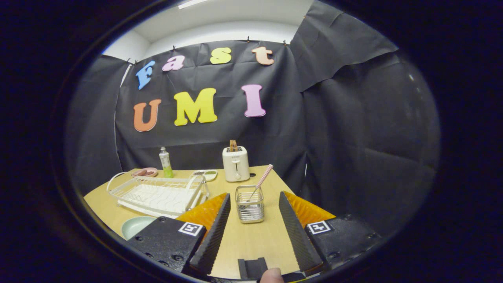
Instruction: Take the plate from the dish rack, then take the spoon from the basket and place it into the plate.
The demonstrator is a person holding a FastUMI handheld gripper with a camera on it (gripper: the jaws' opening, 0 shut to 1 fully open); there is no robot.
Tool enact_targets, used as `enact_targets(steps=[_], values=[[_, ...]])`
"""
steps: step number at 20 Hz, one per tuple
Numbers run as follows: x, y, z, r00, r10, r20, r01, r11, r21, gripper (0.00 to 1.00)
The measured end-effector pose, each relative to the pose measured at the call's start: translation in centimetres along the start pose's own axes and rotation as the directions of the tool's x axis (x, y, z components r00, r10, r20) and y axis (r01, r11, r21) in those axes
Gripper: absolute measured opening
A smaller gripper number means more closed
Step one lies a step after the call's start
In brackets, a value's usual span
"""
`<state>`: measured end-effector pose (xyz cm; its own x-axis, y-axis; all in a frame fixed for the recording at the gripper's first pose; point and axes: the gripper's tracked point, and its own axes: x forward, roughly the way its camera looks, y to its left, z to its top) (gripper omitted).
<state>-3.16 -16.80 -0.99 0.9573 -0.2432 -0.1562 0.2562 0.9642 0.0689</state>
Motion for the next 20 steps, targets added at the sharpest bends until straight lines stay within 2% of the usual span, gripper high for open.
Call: enact_targets(steps=[4, 8, 12, 17, 20], values=[[5.5, -0.3, 1.7, 0.997, 0.073, -0.006, -0.073, 0.997, 0.029, 0.82], [11.5, -0.1, 0.7, 0.985, 0.145, -0.09, -0.142, 0.989, 0.039, 0.81], [17.0, -0.3, 0.0, 0.976, 0.16, -0.148, -0.157, 0.987, 0.027, 0.79], [20.9, -1.0, -0.9, 0.967, 0.172, -0.19, -0.162, 0.984, 0.067, 0.74], [22.8, -0.9, -1.2, 0.962, 0.182, -0.201, -0.167, 0.982, 0.09, 0.68]])
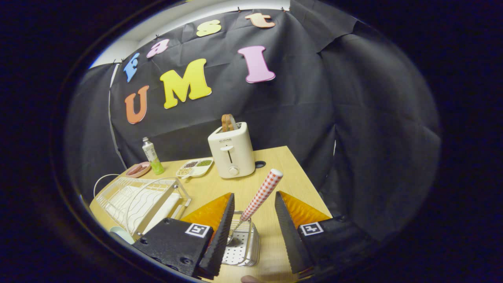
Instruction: Take the plate from the dish rack, then take the spoon from the basket and place it into the plate.
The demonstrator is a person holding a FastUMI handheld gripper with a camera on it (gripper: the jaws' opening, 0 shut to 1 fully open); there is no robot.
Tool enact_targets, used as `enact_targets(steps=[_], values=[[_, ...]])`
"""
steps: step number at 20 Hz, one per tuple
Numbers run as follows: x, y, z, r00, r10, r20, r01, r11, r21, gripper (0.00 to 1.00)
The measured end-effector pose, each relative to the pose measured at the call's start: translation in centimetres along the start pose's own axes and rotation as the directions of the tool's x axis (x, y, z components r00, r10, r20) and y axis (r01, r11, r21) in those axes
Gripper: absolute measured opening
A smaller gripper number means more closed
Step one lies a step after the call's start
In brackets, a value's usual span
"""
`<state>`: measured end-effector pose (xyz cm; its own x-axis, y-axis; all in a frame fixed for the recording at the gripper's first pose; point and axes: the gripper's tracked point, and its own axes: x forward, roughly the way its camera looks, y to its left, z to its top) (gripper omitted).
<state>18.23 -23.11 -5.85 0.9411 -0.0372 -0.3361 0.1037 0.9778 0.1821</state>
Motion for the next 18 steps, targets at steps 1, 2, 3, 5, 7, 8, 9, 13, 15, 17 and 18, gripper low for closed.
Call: enact_targets(steps=[1, 2, 3, 5, 7, 8, 9, 13, 15, 17, 18], values=[[0.3, 0.1, 0.1, 1.0, 0.003, -0.003, -0.003, 1.0, 0.003, 0.66], [0.5, 0.2, 0.0, 1.0, 0.01, -0.009, -0.01, 1.0, 0.001, 0.6], [0.5, 0.5, 0.0, 1.0, 0.015, -0.01, -0.015, 1.0, 0.002, 0.54], [0.3, 0.6, 0.2, 1.0, 0.011, -0.003, -0.011, 1.0, 0.013, 0.38], [-0.3, 1.1, 0.2, 1.0, 0.025, -0.005, -0.025, 0.999, 0.02, 0.32], [-0.8, 1.4, 0.4, 1.0, 0.031, -0.003, -0.031, 0.999, 0.02, 0.3], [-1.2, 1.6, 0.6, 1.0, 0.029, 0.002, -0.029, 0.999, 0.018, 0.27], [-3.5, 2.3, 1.6, 0.999, 0.003, 0.032, -0.003, 1.0, 0.005, 0.14], [-4.7, 2.4, 2.3, 0.998, -0.021, 0.058, 0.021, 1.0, 0.003, 0.13], [-6.3, 2.3, 3.6, 0.993, -0.064, 0.103, 0.064, 0.998, 0.007, 0.13], [-7.2, 2.3, 4.5, 0.988, -0.082, 0.129, 0.081, 0.997, 0.013, 0.13]])
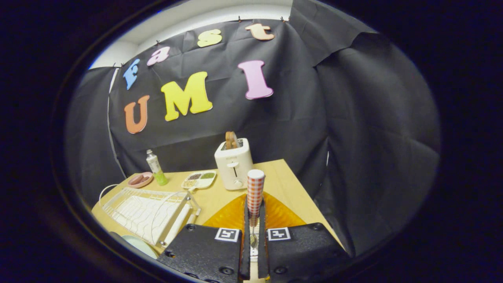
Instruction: Take the plate from the dish rack, then take the spoon from the basket and place it into the plate.
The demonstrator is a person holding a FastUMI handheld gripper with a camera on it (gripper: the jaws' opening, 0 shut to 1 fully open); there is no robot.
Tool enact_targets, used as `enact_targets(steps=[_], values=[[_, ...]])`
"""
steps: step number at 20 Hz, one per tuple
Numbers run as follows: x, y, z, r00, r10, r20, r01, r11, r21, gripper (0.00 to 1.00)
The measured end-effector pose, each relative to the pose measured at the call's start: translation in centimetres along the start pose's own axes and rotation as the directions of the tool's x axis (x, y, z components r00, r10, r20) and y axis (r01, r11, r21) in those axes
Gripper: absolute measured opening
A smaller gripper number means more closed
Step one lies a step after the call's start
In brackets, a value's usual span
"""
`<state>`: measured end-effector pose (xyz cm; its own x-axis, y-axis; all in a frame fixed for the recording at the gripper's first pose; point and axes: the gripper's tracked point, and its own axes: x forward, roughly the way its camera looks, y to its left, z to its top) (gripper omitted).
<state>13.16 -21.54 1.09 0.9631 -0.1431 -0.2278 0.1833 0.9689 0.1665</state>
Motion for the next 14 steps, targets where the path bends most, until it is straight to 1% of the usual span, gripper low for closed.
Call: enact_targets(steps=[3, 7, 11, 14], values=[[-2.9, 0.4, 2.4, 0.997, -0.034, 0.073, 0.034, 0.999, -0.002, 0.13], [-7.3, 2.6, 3.6, 0.993, -0.028, 0.116, 0.031, 0.999, -0.03, 0.13], [-11.7, 6.0, 3.2, 0.992, -0.003, 0.129, 0.007, 1.0, -0.03, 0.12], [-14.8, 9.7, 2.2, 0.99, 0.036, 0.14, -0.03, 0.999, -0.039, 0.12]])
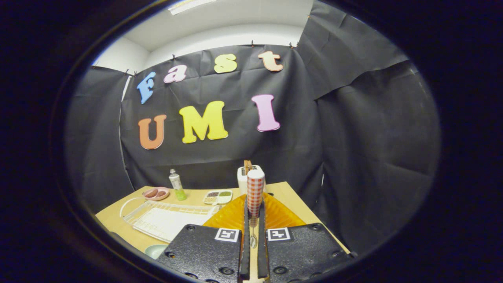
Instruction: Take the plate from the dish rack, then take the spoon from the basket and place it into the plate.
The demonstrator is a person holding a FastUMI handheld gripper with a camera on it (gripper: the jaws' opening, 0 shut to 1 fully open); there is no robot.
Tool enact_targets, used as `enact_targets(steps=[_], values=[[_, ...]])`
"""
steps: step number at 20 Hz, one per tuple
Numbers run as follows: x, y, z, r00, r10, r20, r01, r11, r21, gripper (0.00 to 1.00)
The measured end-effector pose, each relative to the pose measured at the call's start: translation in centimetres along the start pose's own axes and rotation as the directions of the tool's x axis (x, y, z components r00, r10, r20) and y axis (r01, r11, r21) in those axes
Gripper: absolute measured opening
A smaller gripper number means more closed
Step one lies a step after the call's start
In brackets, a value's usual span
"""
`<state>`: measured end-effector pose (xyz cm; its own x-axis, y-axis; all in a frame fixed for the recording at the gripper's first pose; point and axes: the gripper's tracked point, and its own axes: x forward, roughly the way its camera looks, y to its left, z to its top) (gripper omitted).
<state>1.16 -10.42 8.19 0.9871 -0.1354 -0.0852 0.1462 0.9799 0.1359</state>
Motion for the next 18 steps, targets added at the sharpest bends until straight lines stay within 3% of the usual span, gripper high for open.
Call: enact_targets(steps=[10, 18], values=[[-5.9, 10.2, -6.0, 0.995, 0.101, -0.014, -0.101, 0.995, -0.001, 0.13], [-5.5, 17.5, -12.0, 0.98, 0.171, -0.098, -0.166, 0.984, 0.061, 0.13]])
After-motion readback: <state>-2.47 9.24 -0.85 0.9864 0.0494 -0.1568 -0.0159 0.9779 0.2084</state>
